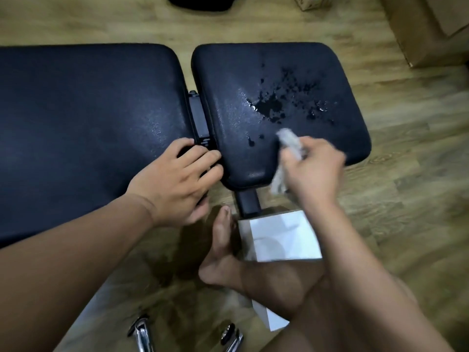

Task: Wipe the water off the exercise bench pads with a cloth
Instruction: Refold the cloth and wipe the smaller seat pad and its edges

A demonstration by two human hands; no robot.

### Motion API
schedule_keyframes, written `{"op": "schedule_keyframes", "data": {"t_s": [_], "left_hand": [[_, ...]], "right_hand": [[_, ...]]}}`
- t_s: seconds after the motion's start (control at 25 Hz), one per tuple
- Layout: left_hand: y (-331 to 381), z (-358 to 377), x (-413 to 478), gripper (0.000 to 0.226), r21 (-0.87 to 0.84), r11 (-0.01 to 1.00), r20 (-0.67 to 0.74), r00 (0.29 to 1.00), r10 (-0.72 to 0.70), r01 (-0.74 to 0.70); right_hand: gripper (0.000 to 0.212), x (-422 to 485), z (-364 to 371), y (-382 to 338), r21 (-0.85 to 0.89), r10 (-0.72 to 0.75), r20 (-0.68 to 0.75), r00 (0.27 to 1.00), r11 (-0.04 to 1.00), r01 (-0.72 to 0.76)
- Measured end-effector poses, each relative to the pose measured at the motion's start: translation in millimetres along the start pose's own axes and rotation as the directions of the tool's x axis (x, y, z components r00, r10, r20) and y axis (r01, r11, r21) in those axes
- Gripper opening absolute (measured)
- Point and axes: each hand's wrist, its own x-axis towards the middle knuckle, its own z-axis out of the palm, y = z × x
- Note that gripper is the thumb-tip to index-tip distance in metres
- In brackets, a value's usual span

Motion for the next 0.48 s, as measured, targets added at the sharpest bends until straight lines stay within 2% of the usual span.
{"op": "schedule_keyframes", "data": {"t_s": [0.04, 0.08, 0.12, 0.16, 0.2, 0.28, 0.32, 0.4, 0.44, 0.48], "left_hand": [[0, 0, 1, 0.049, -0.014, 1.000, 0.004, 1.000, 0.003, -0.003], [-1, 0, 0, 0.050, -0.026, 1.000, 0.010, 1.000, 0.004, -0.004], [-1, 1, 0, 0.051, -0.024, 1.000, 0.020, 1.000, 0.008, -0.007], [-1, 1, -1, 0.049, -0.015, 1.000, 0.021, 1.000, 0.010, -0.010], [-1, 0, -2, 0.047, -0.011, 1.000, 0.008, 1.000, 0.010, -0.009], [-1, -1, -1, 0.043, -0.018, 1.000, -0.007, 1.000, 0.002, -0.002], [0, -1, 0, 0.043, -0.017, 1.000, 0.006, 1.000, 0.002, -0.001], [1, 0, 0, 0.044, -0.022, 1.000, 0.011, 1.000, 0.003, -0.003], [0, 0, 0, 0.045, -0.019, 1.000, 0.014, 1.000, 0.001, -0.001], [-1, 1, -1, 0.045, -0.014, 1.000, 0.017, 1.000, 0.005, -0.004]], "right_hand": [[0.031, 8, -1, 5, 0.004, 0.114, -0.029, 0.993, 0.993, -0.114], [0.030, 6, 4, -1, 0.000, 0.132, -0.055, 0.990, 0.991, -0.132], [0.029, -3, 8, -17, 0.014, 0.041, -0.071, 0.997, 0.999, -0.040], [0.027, -23, 17, -38, 0.034, -0.143, -0.030, 0.989, 0.989, 0.144], [0.026, -44, 23, -56, 0.057, -0.270, 0.017, 0.963, 0.962, 0.269], [0.026, -36, 19, -55, 0.060, -0.336, 0.080, 0.939, 0.941, 0.332], [0.028, -17, 13, -41, 0.020, -0.249, 0.072, 0.966, 0.969, 0.248], [0.029, 20, -1, -11, -0.087, 0.047, -0.038, 0.998, 0.995, -0.050], [0.029, 29, -3, -5, -0.100, 0.127, -0.079, 0.989, 0.986, -0.135], [0.029, 26, 1, -9, -0.099, 0.105, -0.111, 0.988, 0.988, -0.116]]}}
